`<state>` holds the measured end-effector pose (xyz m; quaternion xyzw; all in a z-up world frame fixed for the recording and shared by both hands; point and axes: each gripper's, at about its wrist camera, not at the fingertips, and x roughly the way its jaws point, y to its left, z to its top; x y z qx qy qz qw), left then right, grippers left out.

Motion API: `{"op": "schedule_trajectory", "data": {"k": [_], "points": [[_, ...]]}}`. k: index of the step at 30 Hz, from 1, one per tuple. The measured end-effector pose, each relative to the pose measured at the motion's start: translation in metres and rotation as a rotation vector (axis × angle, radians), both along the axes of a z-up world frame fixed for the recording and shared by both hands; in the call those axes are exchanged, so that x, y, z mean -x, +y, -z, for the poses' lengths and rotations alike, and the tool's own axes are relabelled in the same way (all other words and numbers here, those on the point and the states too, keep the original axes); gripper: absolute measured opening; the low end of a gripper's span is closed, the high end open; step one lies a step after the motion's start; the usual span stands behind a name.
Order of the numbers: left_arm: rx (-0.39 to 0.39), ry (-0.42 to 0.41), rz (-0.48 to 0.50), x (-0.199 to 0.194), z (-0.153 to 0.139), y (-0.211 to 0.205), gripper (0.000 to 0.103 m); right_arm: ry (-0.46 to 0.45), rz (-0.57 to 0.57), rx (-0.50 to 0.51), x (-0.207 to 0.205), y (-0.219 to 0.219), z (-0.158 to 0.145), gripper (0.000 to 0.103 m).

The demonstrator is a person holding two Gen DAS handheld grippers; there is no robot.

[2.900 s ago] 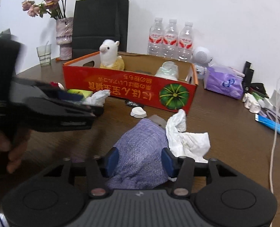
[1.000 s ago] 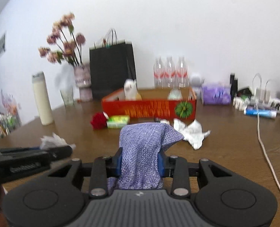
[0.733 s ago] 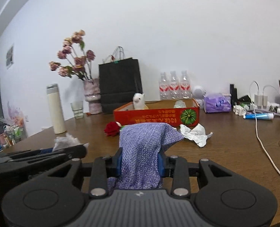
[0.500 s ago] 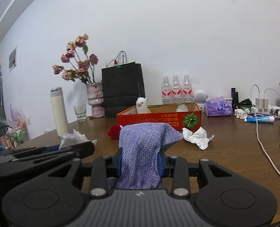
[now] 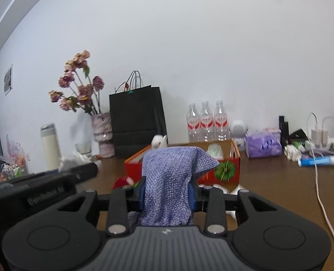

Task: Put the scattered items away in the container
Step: 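Lift the pouch and tissue and carry both over the cardboard box, then open both tools to drop the pouch and tissue into the box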

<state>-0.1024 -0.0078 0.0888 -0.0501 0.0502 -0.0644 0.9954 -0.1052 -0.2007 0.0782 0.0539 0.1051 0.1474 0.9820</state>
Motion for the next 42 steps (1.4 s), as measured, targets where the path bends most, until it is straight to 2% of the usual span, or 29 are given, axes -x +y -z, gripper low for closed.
{"op": "schedule_trajectory", "data": {"k": [4,6,9,12,15,17,19,23,28,30,33,36,39,42], "points": [[0.016,0.007,-0.024,-0.058,-0.006,0.002,0.028,0.037,0.005,-0.016,-0.064,-0.007,-0.007,0.033],[-0.001,0.013,-0.025,-0.089,-0.009,0.000,0.028,0.065,0.007,-0.026,-0.099,-0.008,-0.008,0.033],[-0.029,0.023,0.030,-0.150,-0.014,-0.002,0.029,0.119,-0.018,-0.052,-0.161,-0.009,-0.007,0.033],[0.009,0.014,0.034,-0.207,-0.018,-0.001,0.029,0.206,-0.018,-0.063,-0.233,-0.003,-0.013,0.033],[0.047,0.066,0.006,-0.257,-0.018,0.004,0.029,0.221,0.002,-0.043,-0.288,0.007,-0.021,0.033],[0.065,0.085,-0.020,-0.278,-0.018,0.007,0.029,0.262,0.000,-0.049,-0.321,0.012,-0.024,0.033],[0.059,0.114,-0.043,-0.293,-0.018,0.007,0.029,0.331,0.002,-0.097,-0.349,0.013,-0.024,0.033],[0.038,0.149,-0.014,-0.303,-0.019,0.004,0.029,0.377,0.032,-0.053,-0.370,0.026,-0.022,0.033],[0.013,0.215,0.000,-0.310,-0.017,0.004,0.029,0.438,0.017,-0.082,-0.380,0.028,-0.021,0.033],[-0.006,0.288,0.017,-0.316,-0.017,0.006,0.029,0.488,0.020,-0.049,-0.384,0.031,-0.020,0.033],[-0.033,0.415,0.017,-0.326,-0.017,0.013,0.029,0.630,-0.004,-0.001,-0.396,0.032,-0.015,0.034],[-0.038,0.519,0.022,-0.332,-0.019,0.019,0.029,0.723,0.012,0.049,-0.405,0.033,-0.010,0.034],[-0.129,0.645,-0.005,-0.343,-0.013,0.015,0.029,0.812,0.009,0.061,-0.414,0.034,-0.002,0.036],[-0.182,0.779,-0.046,-0.360,0.001,0.013,0.029,0.835,0.002,0.077,-0.418,0.041,0.001,0.037]]}}
